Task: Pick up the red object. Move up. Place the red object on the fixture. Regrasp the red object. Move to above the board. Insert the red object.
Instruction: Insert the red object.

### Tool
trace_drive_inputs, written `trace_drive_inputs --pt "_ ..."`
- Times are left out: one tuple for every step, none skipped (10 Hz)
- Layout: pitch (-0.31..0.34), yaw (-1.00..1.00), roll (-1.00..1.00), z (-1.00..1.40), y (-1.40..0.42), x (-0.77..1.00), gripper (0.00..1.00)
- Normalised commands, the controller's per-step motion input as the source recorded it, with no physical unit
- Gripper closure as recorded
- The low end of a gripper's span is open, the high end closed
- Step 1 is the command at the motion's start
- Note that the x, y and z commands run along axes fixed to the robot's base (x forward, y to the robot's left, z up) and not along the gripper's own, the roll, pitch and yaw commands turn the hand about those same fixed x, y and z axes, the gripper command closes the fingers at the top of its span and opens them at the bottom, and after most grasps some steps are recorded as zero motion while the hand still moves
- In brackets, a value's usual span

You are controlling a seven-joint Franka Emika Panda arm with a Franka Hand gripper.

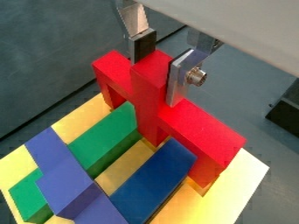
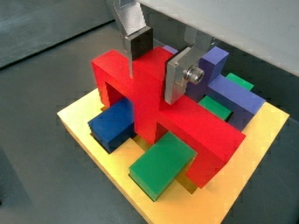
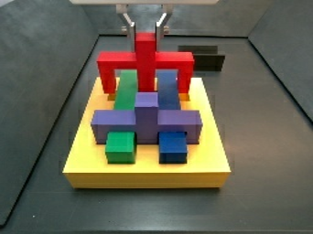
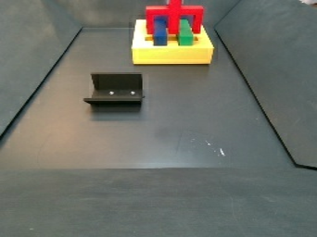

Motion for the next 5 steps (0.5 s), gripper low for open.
trace_drive_inputs --pt "-0.034 0.00 0.00 -0.29 0.05 0.00 1.00" --pt "-0.003 0.00 0.00 -0.21 0.01 0.01 1.00" --pt "-0.011 0.00 0.00 -0.18 0.00 0.01 1.00" --pt "-0.020 -0.10 0.00 -0.15 0.00 0.00 1.00" --pt "-0.006 -0.12 0.00 -0.18 0.05 0.02 1.00"
